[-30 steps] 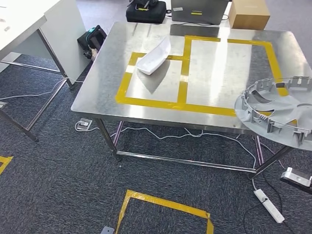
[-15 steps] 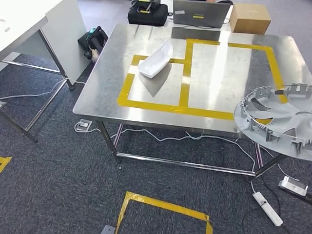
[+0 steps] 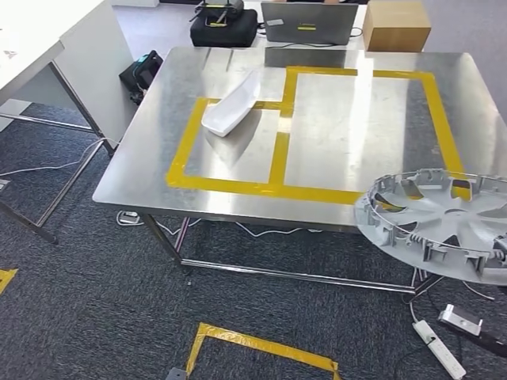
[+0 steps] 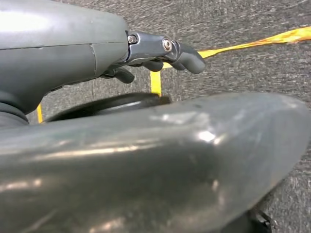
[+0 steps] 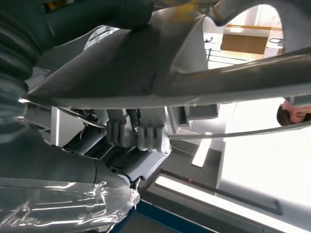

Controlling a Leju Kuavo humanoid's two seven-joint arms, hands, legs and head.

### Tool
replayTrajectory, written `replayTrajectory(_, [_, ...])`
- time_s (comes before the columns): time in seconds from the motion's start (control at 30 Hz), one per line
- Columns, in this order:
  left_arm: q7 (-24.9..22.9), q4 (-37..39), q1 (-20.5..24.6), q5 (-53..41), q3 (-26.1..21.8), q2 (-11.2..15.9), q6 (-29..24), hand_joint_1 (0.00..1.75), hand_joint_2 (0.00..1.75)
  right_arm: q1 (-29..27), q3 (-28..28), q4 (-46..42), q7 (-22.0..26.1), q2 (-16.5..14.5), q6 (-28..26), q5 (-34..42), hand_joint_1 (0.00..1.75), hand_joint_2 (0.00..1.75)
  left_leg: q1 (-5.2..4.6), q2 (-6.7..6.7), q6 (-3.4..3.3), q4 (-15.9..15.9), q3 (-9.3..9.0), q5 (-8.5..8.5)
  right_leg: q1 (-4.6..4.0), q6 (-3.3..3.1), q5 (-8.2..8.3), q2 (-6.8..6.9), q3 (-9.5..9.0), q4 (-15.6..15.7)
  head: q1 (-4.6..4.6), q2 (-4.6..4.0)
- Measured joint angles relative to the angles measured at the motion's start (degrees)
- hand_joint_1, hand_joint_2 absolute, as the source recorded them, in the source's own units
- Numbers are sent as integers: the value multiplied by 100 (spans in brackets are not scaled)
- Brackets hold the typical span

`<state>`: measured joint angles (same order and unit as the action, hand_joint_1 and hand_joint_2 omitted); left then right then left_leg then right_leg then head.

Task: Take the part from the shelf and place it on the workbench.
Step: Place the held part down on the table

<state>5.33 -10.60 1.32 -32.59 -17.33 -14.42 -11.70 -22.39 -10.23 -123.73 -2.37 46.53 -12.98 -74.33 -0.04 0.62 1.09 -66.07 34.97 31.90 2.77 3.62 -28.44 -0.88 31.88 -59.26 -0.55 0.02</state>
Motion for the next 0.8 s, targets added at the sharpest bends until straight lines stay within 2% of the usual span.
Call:
replayTrajectory(0.03, [0, 0, -1, 0, 0, -2, 0, 0, 0, -1, 0, 0, -3, -6, 0, -1, 175, 175, -1, -1, -7, -430, 277, 124, -12, -24, -32, 1, -35, 8, -3, 0])
replayTrajectory(0.07, [0, 0, -4, -1, 0, -2, -2, 0, 0, -1, 0, 0, -4, -13, -1, -3, 175, 175, -5, -1, -25, -751, 515, 163, -26, -41, -70, 0, -81, 16, -4, 0])
replayTrajectory(0.1, [0, 0, -8, -1, 0, -2, -4, 0, 0, -4, 0, 0, -4, -18, -1, -4, 175, 175, -14, -1, -57, -875, 664, 80, -42, -52, -116, -5, -138, 27, -5, 0])
replayTrajectory(0.13, [0, 0, -11, -3, 0, -2, -8, 0, 0, -13, -1, 0, -4, -23, -1, -7, 175, 175, -31, -1, -105, -754, 694, -136, -58, -58, -166, -11, -211, 42, -5, 0])
replayTrajectory(0.2, [0, 0, -17, -16, 0, -2, -22, 0, 0, -55, -5, 0, -5, -30, -9, -16, 175, 175, -100, -1, -248, -16, 492, -722, -81, -68, -268, -19, -366, 97, -3, 0])
replayTrajectory(0.23, [0, 0, -20, -26, 0, 1, -34, 0, 0, -81, -8, -1, -5, -38, -19, -24, 175, 175, -133, -4, -320, 370, 338, -890, -100, -62, -318, -24, -433, 140, -1, 0])
replayTrajectory(0.27, [0, 0, -20, -36, 0, 2, -50, 0, 0, -107, -13, -1, -8, -50, -33, -34, 175, 175, -156, -7, -350, 655, 206, -935, -109, -45, -357, -29, -491, 206, -1, 0])
replayTrajectory(0.3, [0, 0, -22, -43, -1, 2, -64, 0, 0, -135, -22, -3, -9, -63, -48, -48, 175, 175, -166, -6, -358, 836, 109, -890, -113, -14, -355, -34, -566, 256, 1, 0])
replayTrajectory(0.33, [0, 0, -21, -47, -1, 1, -78, 0, 0, -160, -36, -5, -11, -81, -60, -61, 175, 175, -163, -4, -345, 941, 32, -802, -121, 25, -333, -35, -650, 308, 0, 0])
replayTrajectory(0.4, [0, -1, -29, -50, -4, -7, -99, 0, 0, -211, -69, -15, -14, -110, -75, -81, 175, 175, -145, 10, -339, 1075, -132, -772, -113, 87, -295, -6, -760, 309, 7, 0])
replayTrajectory(0.43, [0, -2, -30, -50, -5, -12, -109, 0, 0, -230, -83, -22, -14, -125, -81, -86, 175, 175, -136, 10, -355, 1100, -216, -764, -116, 102, -319, 16, -693, 161, 14, 0])
replayTrajectory(0.47, [-3, -2, -27, -50, -7, -15, -121, 0, 0, -243, -94, -27, -14, -136, -89, -89, 175, 175, -128, 11, -370, 1111, -296, -754, -122, 112, -386, 35, -534, -126, 22, 0])
replayTrajectory(0.53, [-18, -2, -26, -52, -8, -19, -151, 0, 0, -269, -111, -33, -14, -162, -101, -93, 175, 175, -130, 8, -398, 1112, -397, -663, -147, 116, -662, 48, 4, -927, 28, 0])
replayTrajectory(0.57, [-31, -2, -32, -55, -9, -19, -165, 0, 0, -282, -116, -32, -15, -178, -104, -96, 175, 175, -133, 9, -406, 1112, -456, -605, -159, 118, -815, 48, 262, -1209, 27, 0])
replayTrajectory(0.6, [-40, -2, -40, -59, -11, -19, -172, 0, 0, -299, -118, -32, -15, -193, -105, -96, 175, 175, -137, 12, -413, 1111, -530, -542, -169, 113, -899, 47, 443, -1319, 28, 0])
replayTrajectory(0.63, [-47, -2, -46, -65, -12, -18, -175, 0, 0, -317, -118, -32, -15, -208, -104, -96, 175, 175, -140, 17, -417, 1111, -620, -476, -176, 109, -851, 48, 526, -1228, 29, 0])
replayTrajectory(0.67, [-50, -2, -49, -75, -13, -18, -177, 0, 0, -334, -119, -32, -15, -223, -104, -96, 175, 175, -143, 23, -417, 1111, -724, -404, -181, 103, -652, 48, 528, -965, 29, 0])
replayTrajectory(0.73, [-51, 1, -55, -97, -13, -16, -179, 0, 0, -351, -120, -31, -15, -252, -103, -97, 175, 175, -153, 31, -397, 1107, -907, -246, -196, 65, 20, 67, 449, -282, 30, 0])
replayTrajectory(0.77, [-51, 2, -49, -109, -13, -15, -180, 0, 0, -352, -119, -30, -14, -268, -104, -102, 175, 175, -160, 33, -375, 1106, -973, -165, -213, 32, 252, 76, 401, -54, 28, 0])
replayTrajectory(0.8, [-52, 4, -42, -119, -14, -14, -181, 0, 0, -353, -117, -29, -13, -284, -104, -108, 175, 175, -167, 33, -346, 1099, -1026, -111, -226, -10, 386, 79, 368, 65, 29, 0])
